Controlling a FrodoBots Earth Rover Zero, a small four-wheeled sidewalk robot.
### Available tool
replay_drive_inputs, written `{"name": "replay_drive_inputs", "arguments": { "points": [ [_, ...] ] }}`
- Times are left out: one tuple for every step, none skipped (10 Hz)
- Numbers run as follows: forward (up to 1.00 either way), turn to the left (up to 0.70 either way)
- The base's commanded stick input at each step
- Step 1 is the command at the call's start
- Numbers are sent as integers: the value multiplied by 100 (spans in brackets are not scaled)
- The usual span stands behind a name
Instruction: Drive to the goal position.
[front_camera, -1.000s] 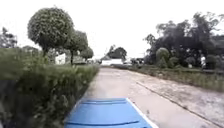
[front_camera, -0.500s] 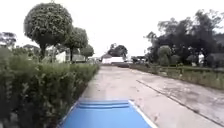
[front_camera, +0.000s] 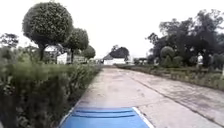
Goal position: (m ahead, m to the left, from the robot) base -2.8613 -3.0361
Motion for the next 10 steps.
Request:
{"name": "replay_drive_inputs", "arguments": {
  "points": [
    [50,0],
    [50,0],
    [50,0],
    [50,0],
    [50,0],
    [50,0],
    [50,0],
    [50,0],
    [50,0],
    [50,0]
  ]
}}
